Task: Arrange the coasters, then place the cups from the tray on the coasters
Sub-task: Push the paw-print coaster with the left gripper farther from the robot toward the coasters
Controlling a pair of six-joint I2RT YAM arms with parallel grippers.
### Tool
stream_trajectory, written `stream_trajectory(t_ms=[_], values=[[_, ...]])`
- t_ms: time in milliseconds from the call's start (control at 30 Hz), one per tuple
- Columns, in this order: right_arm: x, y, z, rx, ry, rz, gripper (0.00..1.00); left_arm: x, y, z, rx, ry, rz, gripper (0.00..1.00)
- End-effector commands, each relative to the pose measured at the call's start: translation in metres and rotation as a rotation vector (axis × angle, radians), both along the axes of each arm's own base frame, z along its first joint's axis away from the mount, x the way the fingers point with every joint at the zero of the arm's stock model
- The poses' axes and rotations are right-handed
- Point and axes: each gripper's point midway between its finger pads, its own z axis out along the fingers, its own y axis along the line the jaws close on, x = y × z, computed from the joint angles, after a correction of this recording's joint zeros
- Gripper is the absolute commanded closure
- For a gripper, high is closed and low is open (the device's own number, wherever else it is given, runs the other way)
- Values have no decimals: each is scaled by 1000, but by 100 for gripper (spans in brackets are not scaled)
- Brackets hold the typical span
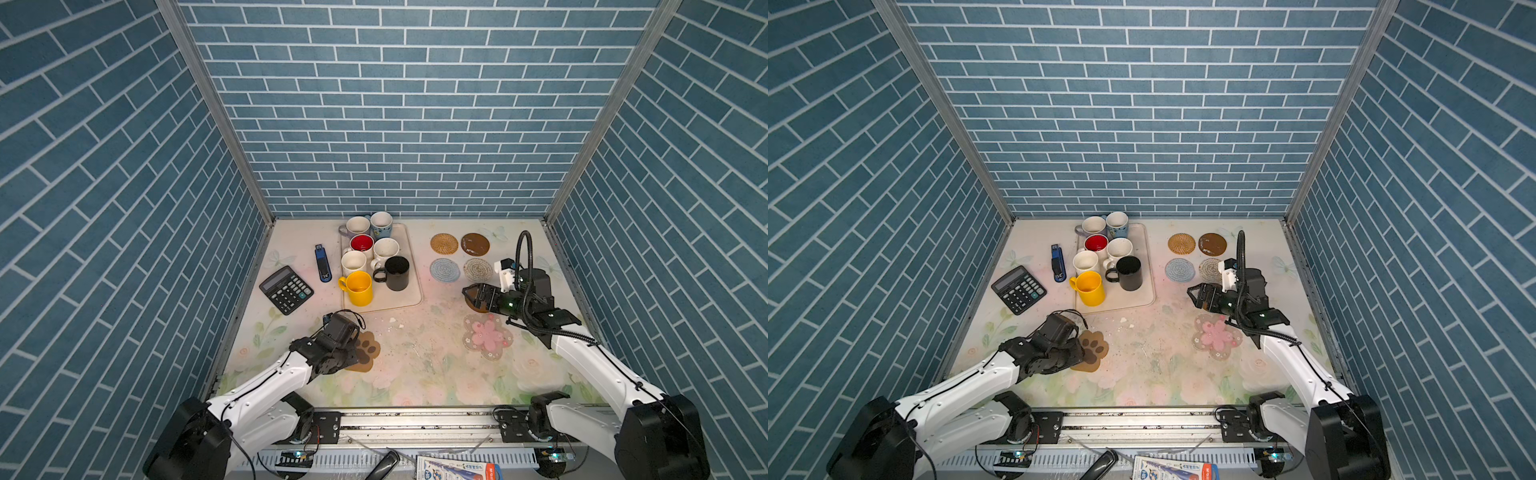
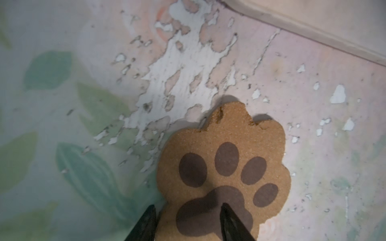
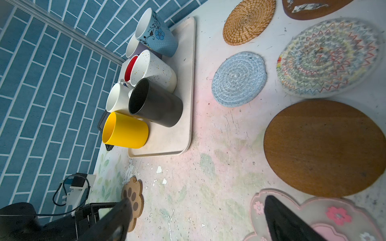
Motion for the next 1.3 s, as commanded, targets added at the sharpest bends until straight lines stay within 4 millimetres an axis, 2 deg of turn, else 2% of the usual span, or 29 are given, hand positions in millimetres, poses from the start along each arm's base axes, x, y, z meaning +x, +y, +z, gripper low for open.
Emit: stream_trajectory(t_ms=[0,367,533,733,933,1000,1067,1267], values=[[-5,2,-3,15,19,10,1,-1,-16,-5,-44,27,-16,49],[-10,1,5,15,7,14,1,28,-81,6,-83,-15,-75,49],[-15,-1,11,1,0,15,1,54,-131,19,-121,-49,-132,49],[-20,-6,11,-25,3,6,1,75,-191,15,-148,-40,-214,49],[-25,-11,9,-49,10,-4,1,86,-235,17,-171,-48,-271,49],[-25,-12,8,-52,14,-6,1,87,-241,25,-169,-64,-288,49],[-25,-12,7,-55,19,-8,1,87,-239,33,-150,-83,-300,48],[-22,-12,2,-62,28,-14,1,76,-207,57,-74,-125,-312,38]])
